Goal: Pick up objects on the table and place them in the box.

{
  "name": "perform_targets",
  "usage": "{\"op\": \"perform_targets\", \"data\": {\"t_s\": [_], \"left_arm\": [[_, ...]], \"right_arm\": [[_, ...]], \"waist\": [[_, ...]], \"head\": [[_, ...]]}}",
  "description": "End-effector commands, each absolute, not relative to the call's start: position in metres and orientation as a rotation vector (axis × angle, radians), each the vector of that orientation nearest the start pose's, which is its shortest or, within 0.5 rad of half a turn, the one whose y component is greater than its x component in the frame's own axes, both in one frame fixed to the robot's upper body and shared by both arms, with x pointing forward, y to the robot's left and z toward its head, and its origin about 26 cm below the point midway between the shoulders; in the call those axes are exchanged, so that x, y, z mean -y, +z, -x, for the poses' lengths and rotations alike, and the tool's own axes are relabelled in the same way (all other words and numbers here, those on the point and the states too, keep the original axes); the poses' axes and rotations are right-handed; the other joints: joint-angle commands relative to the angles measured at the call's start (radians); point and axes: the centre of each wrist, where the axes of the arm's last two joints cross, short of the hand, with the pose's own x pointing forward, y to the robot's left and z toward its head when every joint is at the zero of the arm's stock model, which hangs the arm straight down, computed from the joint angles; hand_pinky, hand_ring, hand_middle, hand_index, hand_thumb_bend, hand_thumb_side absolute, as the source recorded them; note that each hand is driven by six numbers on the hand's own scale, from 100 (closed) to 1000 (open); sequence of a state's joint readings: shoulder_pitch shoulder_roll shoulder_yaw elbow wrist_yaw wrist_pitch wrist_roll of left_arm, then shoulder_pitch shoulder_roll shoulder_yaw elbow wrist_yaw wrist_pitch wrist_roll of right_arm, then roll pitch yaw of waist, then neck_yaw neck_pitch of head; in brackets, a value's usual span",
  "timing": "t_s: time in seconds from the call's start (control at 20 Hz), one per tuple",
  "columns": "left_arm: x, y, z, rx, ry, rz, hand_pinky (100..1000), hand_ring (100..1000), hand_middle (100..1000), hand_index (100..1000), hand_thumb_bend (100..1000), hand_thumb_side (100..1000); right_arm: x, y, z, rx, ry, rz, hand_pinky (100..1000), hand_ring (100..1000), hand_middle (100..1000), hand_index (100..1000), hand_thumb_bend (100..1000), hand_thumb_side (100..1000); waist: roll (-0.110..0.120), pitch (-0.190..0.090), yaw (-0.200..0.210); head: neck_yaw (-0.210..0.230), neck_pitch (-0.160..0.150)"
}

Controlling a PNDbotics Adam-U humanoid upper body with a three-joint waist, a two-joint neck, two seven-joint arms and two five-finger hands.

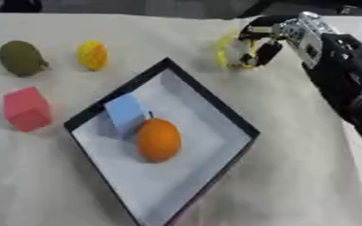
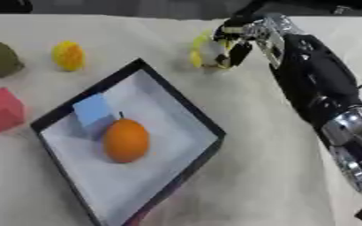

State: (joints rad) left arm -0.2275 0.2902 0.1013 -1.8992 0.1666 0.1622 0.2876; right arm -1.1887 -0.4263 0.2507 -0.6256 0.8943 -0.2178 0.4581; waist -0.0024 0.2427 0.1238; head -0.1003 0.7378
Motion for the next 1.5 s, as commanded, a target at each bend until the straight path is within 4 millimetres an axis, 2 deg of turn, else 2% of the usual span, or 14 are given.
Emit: {"op": "perform_targets", "data": {"t_s": [0.05,0.25,0.5,0.65,0.8,1.0,1.1,1.15,1.35,1.5], "left_arm": [[-0.297,0.17,-0.303,2.005,0.142,-0.283,918,780,796,833,141,882],[-0.299,0.169,-0.302,2.002,0.138,-0.293,918,780,796,833,140,881],[-0.301,0.169,-0.301,1.998,0.134,-0.303,918,781,796,833,139,881],[-0.302,0.169,-0.301,1.998,0.13,-0.307,918,781,796,833,139,881],[-0.303,0.169,-0.301,1.996,0.127,-0.316,918,781,796,833,138,881],[-0.303,0.169,-0.301,1.995,0.122,-0.319,918,782,796,833,138,880],[-0.303,0.169,-0.301,1.996,0.119,-0.318,918,782,797,833,147,891],[-0.303,0.169,-0.301,1.997,0.118,-0.318,917,782,797,833,138,878],[-0.305,0.166,-0.3,1.987,0.117,-0.327,917,782,797,833,136,877],[-0.305,0.165,-0.299,1.984,0.113,-0.328,917,783,797,833,135,876]], "right_arm": [[0.263,0.271,-0.509,1.308,1.602,0.919,829,689,509,610,100,100],[0.26,0.301,-0.5,1.348,1.631,0.966,823,683,496,591,100,100],[0.247,0.334,-0.48,1.422,1.722,1.004,815,674,476,570,100,100],[0.238,0.349,-0.462,1.473,1.779,1.006,813,671,472,565,100,100],[0.224,0.362,-0.436,1.526,1.861,0.981,811,670,473,564,100,100],[0.196,0.37,-0.39,1.584,2.02,0.897,809,665,475,565,117,108],[0.18,0.371,-0.368,1.612,2.085,0.849,809,662,476,566,240,196],[0.171,0.372,-0.357,1.63,2.114,0.822,809,661,476,568,104,105],[0.141,0.373,-0.321,1.678,2.182,0.711,809,657,478,571,100,101],[0.122,0.367,-0.308,1.61,2.25,0.634,804,655,482,573,100,126]], "waist": [[0.001,-0.012,-0.005],[-0.002,-0.019,-0.014],[-0.004,-0.024,-0.024],[-0.005,-0.026,-0.028],[-0.007,-0.028,-0.032],[-0.009,-0.032,-0.035],[-0.009,-0.035,-0.035],[-0.008,-0.036,-0.035],[-0.002,-0.047,-0.042],[0.0,-0.056,-0.049]], "head": [[0.005,0.004],[0.01,0.009],[0.014,0.012],[0.015,0.012],[0.017,0.013],[0.016,0.011],[0.014,0.012],[0.013,0.013],[0.028,0.018],[0.027,0.021]]}}
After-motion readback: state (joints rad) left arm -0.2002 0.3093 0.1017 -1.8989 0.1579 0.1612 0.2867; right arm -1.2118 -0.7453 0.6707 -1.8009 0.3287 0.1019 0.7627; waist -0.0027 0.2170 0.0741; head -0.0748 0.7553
